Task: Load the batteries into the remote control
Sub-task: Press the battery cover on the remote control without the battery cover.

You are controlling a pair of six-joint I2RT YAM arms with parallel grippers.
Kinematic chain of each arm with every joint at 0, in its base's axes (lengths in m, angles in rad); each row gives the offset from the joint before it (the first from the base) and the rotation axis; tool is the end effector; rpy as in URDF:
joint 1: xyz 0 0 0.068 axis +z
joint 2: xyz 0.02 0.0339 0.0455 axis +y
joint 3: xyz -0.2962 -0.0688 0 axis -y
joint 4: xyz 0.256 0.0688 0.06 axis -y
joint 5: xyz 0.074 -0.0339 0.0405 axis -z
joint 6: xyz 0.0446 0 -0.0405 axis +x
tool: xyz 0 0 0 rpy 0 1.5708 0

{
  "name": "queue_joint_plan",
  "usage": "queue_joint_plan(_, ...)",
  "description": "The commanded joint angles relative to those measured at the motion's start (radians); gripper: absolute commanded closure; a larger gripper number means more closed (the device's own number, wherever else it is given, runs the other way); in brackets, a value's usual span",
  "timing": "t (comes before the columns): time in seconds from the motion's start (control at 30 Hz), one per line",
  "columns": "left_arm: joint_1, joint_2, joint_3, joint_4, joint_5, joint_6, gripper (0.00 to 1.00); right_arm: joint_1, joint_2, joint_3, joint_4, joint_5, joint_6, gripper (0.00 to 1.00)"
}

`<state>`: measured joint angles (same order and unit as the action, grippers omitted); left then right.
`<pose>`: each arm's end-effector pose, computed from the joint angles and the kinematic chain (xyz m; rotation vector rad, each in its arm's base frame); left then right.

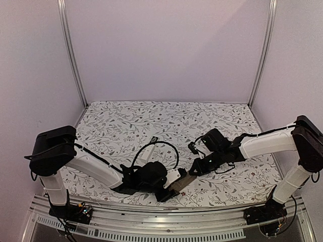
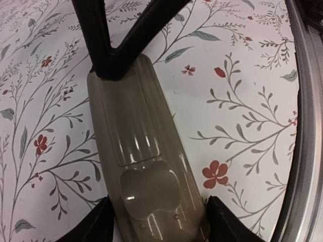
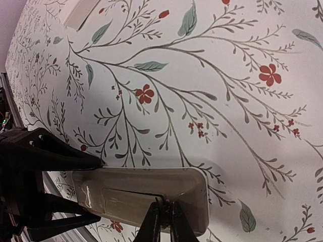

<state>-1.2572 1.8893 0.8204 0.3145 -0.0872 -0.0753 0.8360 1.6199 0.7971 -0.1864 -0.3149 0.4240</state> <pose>0.1193 -0.3553 0.1181 1.2946 2.0105 -0.5570 0.2007 0.2427 0.1640 -0.6866 2.6694 0.8211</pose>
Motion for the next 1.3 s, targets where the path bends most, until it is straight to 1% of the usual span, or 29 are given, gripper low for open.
queue_joint_plan(0.0, 0.013, 0.065, -0.008, -0.108, -0.025, 0.038, 0.40, 0.030, 0.014, -0.029, 0.017, -0.006, 0.033, 0.92)
queue_joint_plan(0.1, 0.013, 0.067, -0.007, -0.107, -0.023, 0.039, 0.41, 0.036, 0.018, -0.036, 0.014, 0.022, 0.046, 0.91)
queue_joint_plan(0.2, 0.014, 0.059, -0.016, -0.101, -0.026, 0.036, 0.41, 0.041, -0.007, -0.035, -0.011, 0.095, 0.054, 0.81)
queue_joint_plan(0.3, 0.015, 0.051, -0.024, -0.094, -0.023, 0.038, 0.41, 0.041, -0.055, -0.007, -0.030, 0.113, 0.042, 0.75)
queue_joint_plan(0.47, 0.016, 0.058, -0.021, -0.095, -0.019, 0.038, 0.41, 0.041, -0.087, 0.073, -0.112, 0.143, 0.002, 0.73)
queue_joint_plan(0.6, 0.016, 0.053, -0.025, -0.093, -0.018, 0.037, 0.41, 0.039, -0.108, 0.121, -0.156, 0.177, -0.018, 0.69)
queue_joint_plan(0.63, 0.016, 0.051, -0.026, -0.092, -0.019, 0.037, 0.41, 0.038, -0.109, 0.132, -0.170, 0.186, -0.023, 0.72)
queue_joint_plan(0.7, 0.016, 0.049, -0.028, -0.093, -0.022, 0.036, 0.41, 0.038, -0.107, 0.147, -0.176, 0.178, -0.032, 0.87)
queue_joint_plan(0.73, 0.017, 0.049, -0.030, -0.094, -0.022, 0.037, 0.41, 0.038, -0.109, 0.146, -0.164, 0.152, -0.033, 0.93)
queue_joint_plan(0.77, 0.017, 0.049, -0.029, -0.092, -0.022, 0.036, 0.41, 0.038, -0.108, 0.145, -0.148, 0.123, -0.034, 0.98)
queue_joint_plan(0.8, 0.017, 0.050, -0.031, -0.091, -0.023, 0.034, 0.41, 0.039, -0.103, 0.143, -0.134, 0.098, -0.031, 1.00)
queue_joint_plan(0.93, 0.017, 0.049, -0.030, -0.092, -0.023, 0.036, 0.41, 0.038, -0.076, 0.102, -0.063, 0.048, -0.011, 1.00)
queue_joint_plan(1.13, 0.017, 0.050, -0.029, -0.094, -0.025, 0.035, 0.41, 0.040, 0.003, -0.051, 0.098, -0.013, 0.043, 1.00)
queue_joint_plan(1.2, 0.017, 0.050, -0.030, -0.094, -0.025, 0.034, 0.41, 0.040, 0.037, -0.093, 0.122, -0.020, 0.055, 1.00)
queue_joint_plan(1.27, 0.018, 0.050, -0.030, -0.095, -0.023, 0.034, 0.41, 0.040, 0.058, -0.101, 0.105, -0.014, 0.056, 1.00)
